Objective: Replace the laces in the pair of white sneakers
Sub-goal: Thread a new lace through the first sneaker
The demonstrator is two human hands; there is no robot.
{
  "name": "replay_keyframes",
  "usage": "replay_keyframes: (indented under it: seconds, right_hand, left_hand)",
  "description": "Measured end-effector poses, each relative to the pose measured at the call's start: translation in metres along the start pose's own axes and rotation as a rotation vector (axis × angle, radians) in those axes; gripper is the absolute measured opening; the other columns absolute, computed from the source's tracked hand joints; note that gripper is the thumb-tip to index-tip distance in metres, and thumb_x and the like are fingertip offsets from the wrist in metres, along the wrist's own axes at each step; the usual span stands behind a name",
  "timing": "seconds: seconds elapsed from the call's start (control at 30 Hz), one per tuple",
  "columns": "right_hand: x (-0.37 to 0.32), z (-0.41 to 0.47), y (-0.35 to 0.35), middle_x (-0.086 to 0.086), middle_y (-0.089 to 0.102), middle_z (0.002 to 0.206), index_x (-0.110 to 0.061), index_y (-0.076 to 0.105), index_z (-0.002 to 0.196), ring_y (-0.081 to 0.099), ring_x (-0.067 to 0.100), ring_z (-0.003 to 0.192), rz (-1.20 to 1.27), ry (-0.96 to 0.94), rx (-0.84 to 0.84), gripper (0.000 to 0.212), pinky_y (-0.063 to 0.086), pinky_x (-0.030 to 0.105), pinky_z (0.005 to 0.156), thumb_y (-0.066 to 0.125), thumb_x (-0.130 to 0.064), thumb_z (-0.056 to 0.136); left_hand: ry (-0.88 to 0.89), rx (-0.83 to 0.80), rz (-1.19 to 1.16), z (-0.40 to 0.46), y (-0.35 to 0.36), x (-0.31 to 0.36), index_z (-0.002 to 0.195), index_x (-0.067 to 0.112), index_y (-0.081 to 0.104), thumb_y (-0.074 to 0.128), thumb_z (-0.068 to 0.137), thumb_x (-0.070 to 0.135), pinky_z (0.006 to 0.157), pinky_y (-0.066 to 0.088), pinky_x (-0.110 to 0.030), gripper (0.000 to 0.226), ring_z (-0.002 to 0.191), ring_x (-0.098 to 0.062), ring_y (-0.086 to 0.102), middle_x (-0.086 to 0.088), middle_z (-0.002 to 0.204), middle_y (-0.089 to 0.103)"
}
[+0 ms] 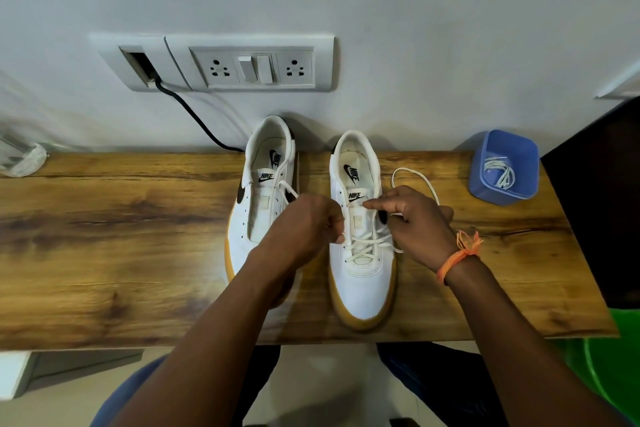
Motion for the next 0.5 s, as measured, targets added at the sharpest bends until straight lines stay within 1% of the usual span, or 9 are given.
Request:
replay_keyframes:
  seconds: [0.07, 0.13, 0.17, 0.23, 0.3, 0.4, 0.43, 0.47, 0.5]
  right_hand:
    - [-0.001, 0.000, 0.000, -0.011, 0.063, 0.111, -0.037, 0.073, 0.109, 0.056, 0.016, 0.111, -0.008, -0.006, -0.002, 0.049, 0.038, 0.052, 0.095, 0.051, 0.000, 0.086]
    - [-0.001, 0.000, -0.001, -0.010, 0.064, 0.113, -0.036, 0.073, 0.109, 0.056, 0.017, 0.113, -0.036, 0.000, -0.008, 0.047, 0.036, 0.051, 0.095, 0.052, 0.000, 0.087]
    - [-0.002, 0.000, -0.002, -0.009, 0.065, 0.114, -0.035, 0.074, 0.108, 0.056, 0.017, 0.114, -0.045, -0.001, -0.007, 0.046, 0.036, 0.051, 0.095, 0.052, 0.000, 0.087]
    - [-0.002, -0.001, -0.004, -0.007, 0.065, 0.117, -0.034, 0.074, 0.108, 0.055, 0.017, 0.115, -0.068, -0.007, -0.009, 0.045, 0.036, 0.050, 0.096, 0.052, 0.000, 0.087]
    - [-0.002, -0.001, -0.003, -0.007, 0.064, 0.119, -0.034, 0.074, 0.107, 0.054, 0.017, 0.116, -0.098, -0.008, -0.017, 0.045, 0.034, 0.049, 0.097, 0.052, 0.000, 0.088]
    - [-0.004, -0.001, -0.006, -0.008, 0.065, 0.118, -0.034, 0.075, 0.105, 0.055, 0.017, 0.116, -0.114, -0.015, 0.000, 0.042, 0.034, 0.047, 0.097, 0.053, -0.002, 0.090]
    - [-0.004, -0.002, -0.006, -0.008, 0.065, 0.117, -0.034, 0.075, 0.105, 0.055, 0.017, 0.116, -0.123, -0.013, -0.005, 0.041, 0.034, 0.046, 0.097, 0.053, -0.003, 0.090]
    - [-0.003, -0.001, -0.005, -0.008, 0.065, 0.117, -0.034, 0.074, 0.105, 0.055, 0.016, 0.116, -0.132, -0.012, -0.019, 0.041, 0.034, 0.044, 0.096, 0.052, -0.003, 0.090]
    - [-0.002, -0.001, -0.004, -0.009, 0.065, 0.116, -0.035, 0.074, 0.105, 0.055, 0.016, 0.115, -0.123, -0.008, -0.038, 0.042, 0.035, 0.043, 0.095, 0.052, -0.003, 0.090]
  left_hand:
    - [-0.014, 0.074, -0.017, -0.001, -0.009, -0.003, 0.081, 0.012, 0.074, 0.077, 0.081, 0.011, 0.069, 0.050, -0.025, 0.003, 0.072, -0.008, 0.062, 0.005, 0.078, 0.068]
    - [-0.070, 0.237, -0.029, -0.004, -0.027, -0.010, 0.077, 0.014, 0.071, 0.071, 0.084, 0.009, 0.062, 0.049, -0.026, 0.008, 0.067, -0.009, 0.062, 0.005, 0.072, 0.065]
    - [-0.126, 0.339, -0.049, -0.007, -0.040, -0.015, 0.077, 0.015, 0.069, 0.069, 0.086, 0.010, 0.058, 0.047, -0.025, 0.010, 0.066, -0.008, 0.060, 0.005, 0.072, 0.064]
    - [-0.264, 0.533, -0.130, -0.017, -0.063, -0.029, 0.080, 0.015, 0.067, 0.065, 0.090, 0.012, 0.053, 0.040, -0.018, 0.011, 0.066, -0.002, 0.056, 0.007, 0.077, 0.063]
    - [-0.307, 0.650, -0.170, -0.024, -0.076, -0.035, 0.079, 0.017, 0.064, 0.066, 0.091, 0.013, 0.047, 0.034, -0.012, 0.013, 0.062, 0.001, 0.054, 0.006, 0.079, 0.063]
    - [-0.245, 0.677, -0.139, -0.022, -0.074, -0.026, 0.079, 0.021, 0.062, 0.065, 0.091, 0.015, 0.051, 0.033, -0.013, 0.015, 0.064, -0.003, 0.057, 0.008, 0.078, 0.064]
    - [-0.221, 0.662, -0.126, -0.019, -0.070, -0.023, 0.082, 0.021, 0.063, 0.063, 0.091, 0.014, 0.054, 0.033, -0.013, 0.011, 0.069, -0.004, 0.058, 0.008, 0.083, 0.063]
    - [-0.199, 0.642, -0.118, -0.017, -0.066, -0.020, 0.088, 0.019, 0.063, 0.062, 0.090, 0.012, 0.058, 0.035, -0.014, 0.007, 0.076, -0.008, 0.058, 0.006, 0.092, 0.061]
    - [-0.181, 0.630, -0.103, -0.017, -0.062, -0.017, 0.097, 0.016, 0.064, 0.062, 0.089, 0.010, 0.063, 0.040, -0.017, 0.011, 0.085, -0.013, 0.057, 0.002, 0.103, 0.059]
Point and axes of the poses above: each hand's wrist, its own z-axis towards the middle knuckle, its own y-axis out of the palm, x = y × z, the point moved 7 cm from there along z, towards the middle knuckle
